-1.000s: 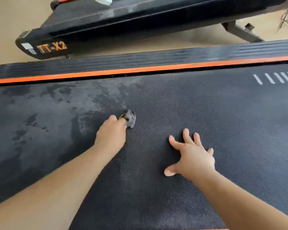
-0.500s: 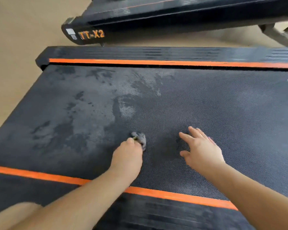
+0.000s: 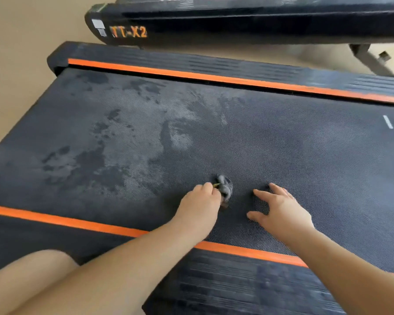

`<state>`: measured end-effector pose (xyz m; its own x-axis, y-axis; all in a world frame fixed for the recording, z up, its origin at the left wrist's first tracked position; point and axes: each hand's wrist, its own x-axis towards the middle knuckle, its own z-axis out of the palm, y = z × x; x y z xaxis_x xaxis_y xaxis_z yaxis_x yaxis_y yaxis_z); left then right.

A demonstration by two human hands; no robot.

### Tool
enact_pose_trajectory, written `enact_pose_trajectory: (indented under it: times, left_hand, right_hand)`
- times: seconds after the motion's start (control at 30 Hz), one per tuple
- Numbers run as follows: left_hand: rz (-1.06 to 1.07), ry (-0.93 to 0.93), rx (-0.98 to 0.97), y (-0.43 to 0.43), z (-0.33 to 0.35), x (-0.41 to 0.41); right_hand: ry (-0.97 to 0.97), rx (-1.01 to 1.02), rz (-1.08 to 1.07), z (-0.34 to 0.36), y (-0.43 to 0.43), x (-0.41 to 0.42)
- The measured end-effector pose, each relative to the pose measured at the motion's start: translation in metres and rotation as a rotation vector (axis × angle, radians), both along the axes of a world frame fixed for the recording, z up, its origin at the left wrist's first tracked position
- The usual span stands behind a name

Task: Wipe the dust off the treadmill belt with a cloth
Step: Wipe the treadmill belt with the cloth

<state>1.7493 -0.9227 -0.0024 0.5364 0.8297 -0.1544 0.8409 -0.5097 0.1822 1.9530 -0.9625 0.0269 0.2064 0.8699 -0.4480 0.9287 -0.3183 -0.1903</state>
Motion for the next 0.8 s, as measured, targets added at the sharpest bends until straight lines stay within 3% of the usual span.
enact_pose_trajectory:
  times: [0.07,0.2,0.4,0.53,0.67,0.8]
  left_hand:
    - [-0.029,-0.017,0.048,0.025,-0.009,-0.005]
    - [0.18,-0.055,0.066,0.056,-0.01,0.006]
    - [-0.351,0.035,-0.144,-0.031,0.002,0.054]
    - [-0.372,0.12,-0.158,-0.013,0.009,0.082]
    - [-0.378,-0.212,-0.329,-0.03,0.013,0.122]
    - [-0.544,-0.169,-0.336,-0.06,-0.005,0.155]
  right_hand:
    - [0.046,0.025,-0.014,-0.001,-0.009,0.009]
    - [0.056,0.087,-0.034,-0.003,-0.036,0.038]
    - [-0.008,0.116,-0.058,-0.021,-0.086,0.095]
    - [0.013,0.272,-0.153,-0.032,-0.108,0.114]
    - [0.028,0.335,-0.223,-0.035,-0.109,0.123]
    - [0.059,0.334,-0.207,-0.038,-0.11,0.125]
